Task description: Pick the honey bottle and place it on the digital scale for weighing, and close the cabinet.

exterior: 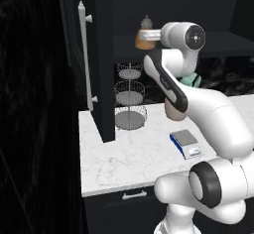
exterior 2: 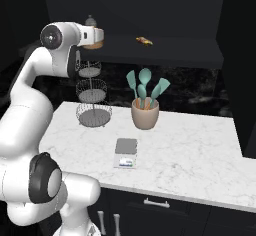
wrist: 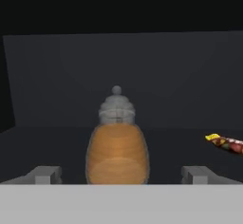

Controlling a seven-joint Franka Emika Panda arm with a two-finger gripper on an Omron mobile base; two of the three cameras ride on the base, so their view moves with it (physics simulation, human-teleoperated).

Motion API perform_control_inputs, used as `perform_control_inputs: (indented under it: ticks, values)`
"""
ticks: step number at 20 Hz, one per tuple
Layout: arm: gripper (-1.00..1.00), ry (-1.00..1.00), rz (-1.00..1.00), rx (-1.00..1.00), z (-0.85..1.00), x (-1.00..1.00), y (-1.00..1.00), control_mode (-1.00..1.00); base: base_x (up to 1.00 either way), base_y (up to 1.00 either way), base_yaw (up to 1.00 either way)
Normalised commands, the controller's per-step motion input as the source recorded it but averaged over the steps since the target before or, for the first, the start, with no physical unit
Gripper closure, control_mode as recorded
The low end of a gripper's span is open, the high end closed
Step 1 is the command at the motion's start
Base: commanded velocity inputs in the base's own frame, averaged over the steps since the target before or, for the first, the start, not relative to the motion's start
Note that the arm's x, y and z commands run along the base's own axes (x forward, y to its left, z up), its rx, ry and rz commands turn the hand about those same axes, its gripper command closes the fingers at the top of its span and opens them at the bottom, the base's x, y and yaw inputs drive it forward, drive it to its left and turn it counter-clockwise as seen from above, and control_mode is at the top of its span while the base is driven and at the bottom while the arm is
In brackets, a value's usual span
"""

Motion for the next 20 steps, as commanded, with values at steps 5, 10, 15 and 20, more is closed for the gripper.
perform_control_inputs:
  ticks: [5,10,15,20]
  values:
    - [-1.00,0.00,0.00,0.00,0.00,0.35,0.00,-1.00,0.00,0.00,0.00]
    - [-1.00,0.00,0.00,0.00,0.00,0.36,0.01,-1.00,0.00,0.00,0.00]
    - [-1.00,0.00,0.00,0.00,0.00,0.41,0.08,-1.00,0.00,0.00,0.00]
    - [-1.00,0.00,0.00,0.00,0.00,0.33,0.09,-1.00,0.00,0.00,0.00]
